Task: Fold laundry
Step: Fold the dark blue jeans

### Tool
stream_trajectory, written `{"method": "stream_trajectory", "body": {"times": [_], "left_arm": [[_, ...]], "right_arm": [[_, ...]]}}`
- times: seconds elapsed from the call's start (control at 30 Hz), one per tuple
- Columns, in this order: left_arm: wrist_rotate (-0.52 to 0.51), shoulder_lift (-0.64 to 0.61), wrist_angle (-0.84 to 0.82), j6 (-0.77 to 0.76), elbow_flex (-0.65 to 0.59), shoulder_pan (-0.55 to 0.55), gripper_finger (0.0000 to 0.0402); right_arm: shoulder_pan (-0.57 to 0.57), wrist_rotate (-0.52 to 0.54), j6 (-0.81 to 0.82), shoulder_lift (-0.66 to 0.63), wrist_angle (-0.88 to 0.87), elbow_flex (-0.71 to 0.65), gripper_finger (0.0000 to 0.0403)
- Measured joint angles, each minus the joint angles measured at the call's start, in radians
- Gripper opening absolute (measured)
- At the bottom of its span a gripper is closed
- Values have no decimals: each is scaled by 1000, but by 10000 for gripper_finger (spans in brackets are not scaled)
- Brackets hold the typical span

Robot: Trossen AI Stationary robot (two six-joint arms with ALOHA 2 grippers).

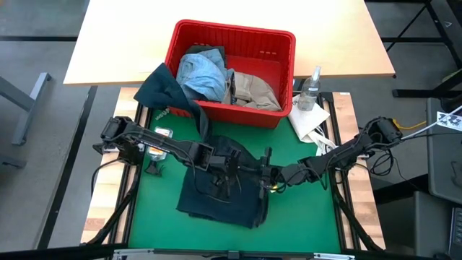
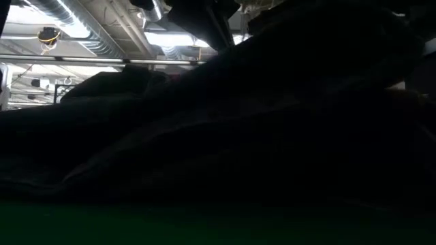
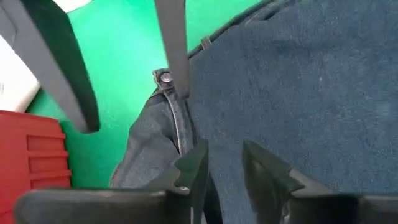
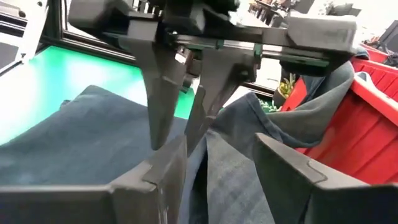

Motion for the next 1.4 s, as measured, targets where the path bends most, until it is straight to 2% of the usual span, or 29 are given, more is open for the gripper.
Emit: {"method": "stream_trajectory", "body": {"times": [0.13,0.33,0.47,0.67,0.8,0.97,1.07,1.4], "left_arm": [[0,0,2,-3,0,0,71],[1,0,2,-11,0,0,60],[3,0,3,-13,0,0,60],[33,0,3,-137,0,0,59],[67,0,3,-212,0,-1,59],[67,0,3,-220,0,-2,59],[65,0,3,-220,0,-2,59],[64,0,3,-220,1,-2,59]], "right_arm": [[0,-5,-3,0,-25,0,186],[2,-96,-14,-38,-166,0,186],[2,-223,34,-85,-371,0,186],[15,-431,271,-103,-677,0,186],[63,-406,355,-102,-834,-1,186],[132,-317,480,-91,-931,-1,186],[156,-237,548,-57,-929,-1,186],[154,-232,602,86,-890,0,186]]}}
